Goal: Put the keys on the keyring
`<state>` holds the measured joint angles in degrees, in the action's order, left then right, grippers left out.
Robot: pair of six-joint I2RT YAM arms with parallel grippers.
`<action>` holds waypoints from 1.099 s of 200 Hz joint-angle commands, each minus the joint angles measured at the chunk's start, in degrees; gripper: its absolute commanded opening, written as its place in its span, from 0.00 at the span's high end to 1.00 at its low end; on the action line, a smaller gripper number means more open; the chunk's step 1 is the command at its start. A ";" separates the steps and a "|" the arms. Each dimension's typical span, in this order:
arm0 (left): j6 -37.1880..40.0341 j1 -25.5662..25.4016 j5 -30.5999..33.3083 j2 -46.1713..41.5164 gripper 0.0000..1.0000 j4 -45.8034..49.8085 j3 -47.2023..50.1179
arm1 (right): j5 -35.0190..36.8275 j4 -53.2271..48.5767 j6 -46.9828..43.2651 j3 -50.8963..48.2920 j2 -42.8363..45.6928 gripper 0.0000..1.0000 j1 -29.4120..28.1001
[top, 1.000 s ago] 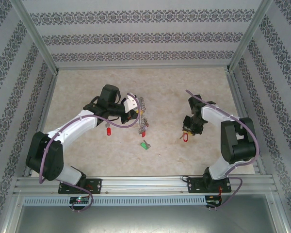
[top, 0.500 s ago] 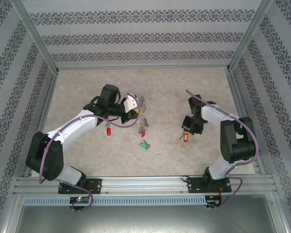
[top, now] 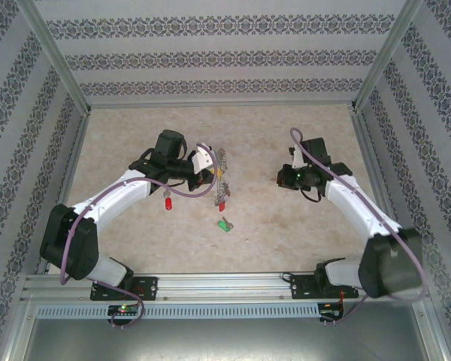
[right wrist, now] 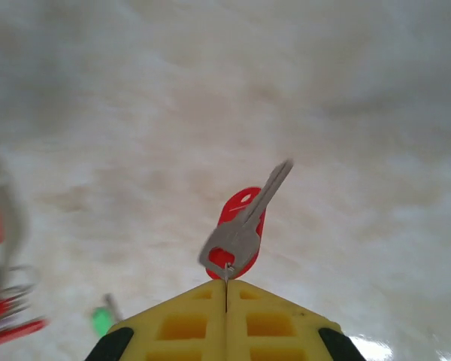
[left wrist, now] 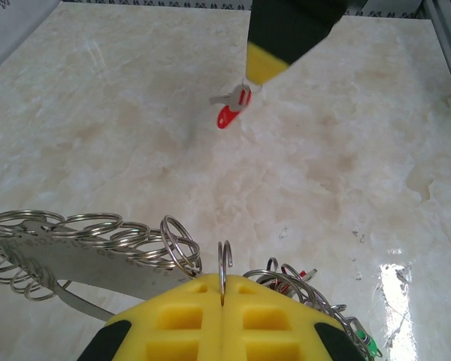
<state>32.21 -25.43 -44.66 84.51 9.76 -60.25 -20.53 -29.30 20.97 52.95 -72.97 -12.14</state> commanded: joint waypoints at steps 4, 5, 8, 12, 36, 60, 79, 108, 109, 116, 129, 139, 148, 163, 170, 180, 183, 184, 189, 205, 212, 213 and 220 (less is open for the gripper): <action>-1.79 0.25 -2.87 -1.01 1.00 -4.30 -1.44 | -13.66 9.69 -11.71 -2.83 5.22 1.00 -1.71; -1.84 0.23 -2.88 -1.01 1.00 -4.35 -1.49 | -14.01 9.87 -11.95 -2.93 5.43 1.00 -1.73; -1.94 0.26 -2.96 -1.01 1.00 -4.46 -1.50 | -15.34 10.68 -13.01 -3.20 5.92 1.00 -1.82; -2.05 0.24 -3.14 -1.04 1.00 -4.62 -1.54 | -16.90 11.47 -14.46 -3.53 6.51 1.00 -2.21; -2.33 0.23 -4.28 -1.10 1.00 -4.75 -2.38 | -22.25 14.11 -22.75 -4.47 8.76 1.00 -4.34; -1.81 0.22 -5.95 -1.18 1.00 -3.74 -2.82 | -25.81 14.68 -28.79 -3.72 9.04 1.00 -6.36; -1.07 0.16 -8.13 -1.09 1.00 -2.27 -3.30 | -26.37 15.38 -31.62 -2.67 8.32 1.00 -8.35; -1.00 0.10 -9.40 -1.26 1.00 -1.39 -3.34 | -24.00 16.14 -33.86 -0.04 6.06 1.00 -11.49; -1.00 0.11 -9.44 -1.22 1.00 -1.40 -3.32 | -23.92 16.17 -33.96 0.05 5.99 1.00 -11.54; -0.91 0.10 -9.42 -1.36 1.00 -1.24 -3.30 | -23.57 16.55 -34.57 0.48 5.53 1.00 -12.24; -0.80 0.09 -9.69 -1.27 1.00 -1.04 -3.47 | -22.01 17.95 -35.00 1.06 4.76 1.00 -13.37; -0.91 0.10 -10.07 -1.11 1.00 -0.94 -3.76 | -21.65 18.90 -35.57 1.46 4.19 1.00 -14.25; -1.08 0.03 -10.40 -0.85 1.00 -0.63 -4.04 | -21.30 18.87 -36.01 2.28 3.48 1.00 -15.03; -1.43 0.04 -10.52 -0.41 1.00 -0.55 -4.35 | -21.89 18.82 -36.52 3.66 2.34 1.00 -15.91; -1.46 0.11 -10.53 -0.31 1.00 -0.49 -4.42 | -21.80 18.97 -36.35 4.07 1.93 1.00 -16.23; -1.44 0.01 -10.53 -0.16 1.00 -0.52 -4.46 | -21.64 19.34 -36.41 4.44 1.53 1.00 -16.63; -1.46 -0.05 -10.57 -0.14 1.00 -0.49 -4.44 | -21.73 19.42 -36.58 4.52 1.40 1.00 -16.70; -1.45 -0.05 -10.55 -0.14 1.00 -0.51 -4.44 | -21.69 19.44 -36.60 4.57 1.37 1.00 -16.74; -1.44 -0.02 -10.53 -0.09 1.00 -0.58 -4.52 | -21.67 19.36 -36.69 4.88 1.15 1.00 -16.94; -1.38 -0.04 -10.53 0.02 1.00 -0.51 -4.61 | -21.04 18.97 -36.84 5.64 0.17 1.00 -17.43; -1.27 -0.11 -10.53 0.04 1.00 -0.46 -4.70 | -20.74 19.21 -36.72 5.84 -0.10 1.00 -17.54; -1.27 -0.08 -10.53 0.04 1.00 -0.41 -4.70 | -20.71 19.25 -36.71 5.80 -0.13 1.00 -17.55; -1.14 -0.09 -10.53 0.04 1.00 -0.29 -4.79 | -20.31 19.59 -36.66 5.76 -0.28 1.00 -17.57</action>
<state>30.79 -25.41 -52.36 84.51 9.50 -62.74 -41.60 -11.55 -14.15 56.82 -72.31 -29.06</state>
